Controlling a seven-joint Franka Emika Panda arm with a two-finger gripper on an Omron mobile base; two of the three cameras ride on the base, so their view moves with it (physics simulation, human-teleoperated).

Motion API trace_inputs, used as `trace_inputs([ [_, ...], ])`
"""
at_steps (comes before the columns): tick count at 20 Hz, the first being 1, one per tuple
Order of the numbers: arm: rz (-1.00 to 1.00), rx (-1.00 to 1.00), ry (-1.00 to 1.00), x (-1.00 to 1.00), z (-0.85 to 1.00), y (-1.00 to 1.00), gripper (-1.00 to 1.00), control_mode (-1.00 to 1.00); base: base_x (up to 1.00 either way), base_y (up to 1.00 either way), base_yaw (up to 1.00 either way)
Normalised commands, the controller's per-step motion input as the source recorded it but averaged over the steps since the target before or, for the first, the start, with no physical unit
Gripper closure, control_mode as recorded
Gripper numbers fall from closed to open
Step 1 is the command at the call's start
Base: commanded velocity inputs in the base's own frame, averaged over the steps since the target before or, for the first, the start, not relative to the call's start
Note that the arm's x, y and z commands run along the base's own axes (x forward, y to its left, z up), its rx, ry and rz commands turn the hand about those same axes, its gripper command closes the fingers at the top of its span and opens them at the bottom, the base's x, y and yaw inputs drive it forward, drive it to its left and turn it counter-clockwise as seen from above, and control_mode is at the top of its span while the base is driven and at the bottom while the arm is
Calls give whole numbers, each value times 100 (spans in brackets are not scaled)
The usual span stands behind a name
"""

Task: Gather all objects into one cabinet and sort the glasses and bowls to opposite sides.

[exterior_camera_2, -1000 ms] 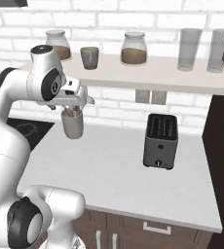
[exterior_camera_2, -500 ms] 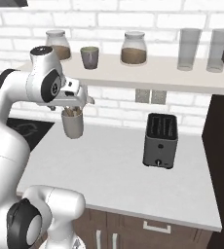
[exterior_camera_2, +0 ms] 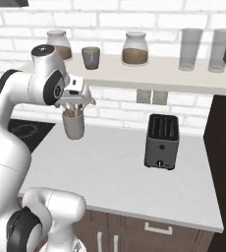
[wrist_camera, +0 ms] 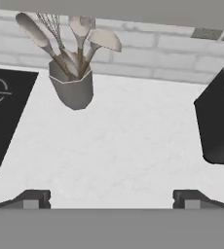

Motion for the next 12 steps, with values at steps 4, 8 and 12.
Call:
trace_inputs([
  [4,0,-1,-28,9,53,-28,-100,-100,0,0,0],
  [8,0,0,-27,31,44,-27,-100,-100,0,0,0],
  [12,0,0,-16,31,66,-7,-100,-100,0,0,0],
])
